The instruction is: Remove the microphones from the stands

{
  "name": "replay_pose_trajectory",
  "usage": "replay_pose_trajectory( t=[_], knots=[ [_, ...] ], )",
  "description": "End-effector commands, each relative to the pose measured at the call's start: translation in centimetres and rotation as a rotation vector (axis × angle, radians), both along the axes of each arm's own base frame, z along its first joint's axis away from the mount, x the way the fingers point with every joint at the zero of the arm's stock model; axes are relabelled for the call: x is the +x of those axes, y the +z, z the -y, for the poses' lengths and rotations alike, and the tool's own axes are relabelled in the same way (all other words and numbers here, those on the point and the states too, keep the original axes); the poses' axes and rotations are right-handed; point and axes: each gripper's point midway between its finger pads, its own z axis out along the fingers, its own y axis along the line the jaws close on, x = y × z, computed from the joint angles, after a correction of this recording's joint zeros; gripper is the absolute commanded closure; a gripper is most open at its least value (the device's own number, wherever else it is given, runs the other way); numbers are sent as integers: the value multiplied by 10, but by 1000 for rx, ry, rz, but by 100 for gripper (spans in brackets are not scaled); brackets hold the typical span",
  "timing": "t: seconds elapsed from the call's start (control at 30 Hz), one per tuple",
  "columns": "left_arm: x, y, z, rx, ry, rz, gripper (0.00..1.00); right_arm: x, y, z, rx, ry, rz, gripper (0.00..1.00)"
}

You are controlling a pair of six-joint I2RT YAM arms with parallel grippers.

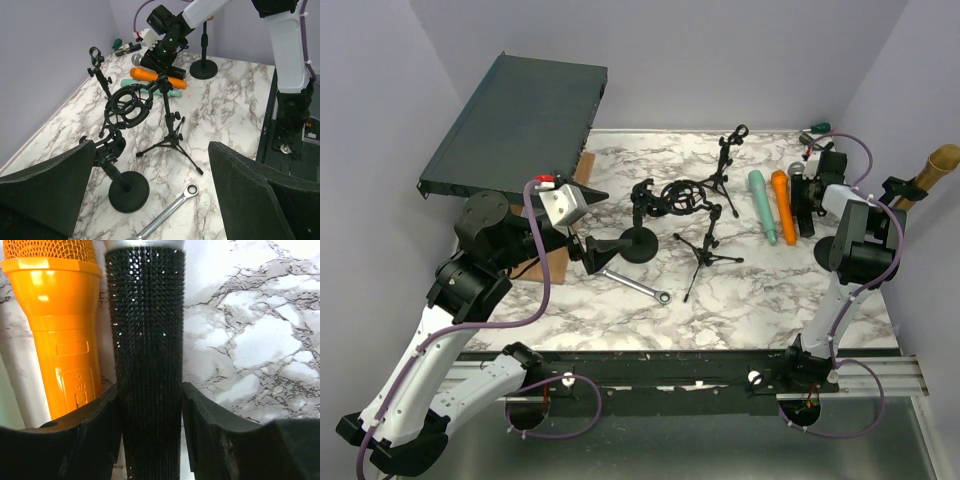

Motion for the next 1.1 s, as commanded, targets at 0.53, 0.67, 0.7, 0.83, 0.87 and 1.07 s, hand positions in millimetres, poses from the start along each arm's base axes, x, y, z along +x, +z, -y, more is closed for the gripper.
replay_pose_trajectory(
  t=[0.53,0.67,0.7,0.83,0.87,1.07],
  knots=[
    [4,-2,-5,2,34,30,1,5,52,3,14,-23,60,27],
    [4,-6,-4,6,30,23,1,6,79,5,-5,-25,105,26],
    [4,-7,-5,7,32,24,1,6,88,5,-12,-25,122,26],
    [5,-9,-5,8,35,25,1,0,126,-5,-1,24,195,27],
    [5,-10,-5,8,36,25,1,-4,138,-15,19,64,224,27],
    [9,-19,-3,12,39,6,1,-51,195,-93,239,348,382,30]
  ],
)
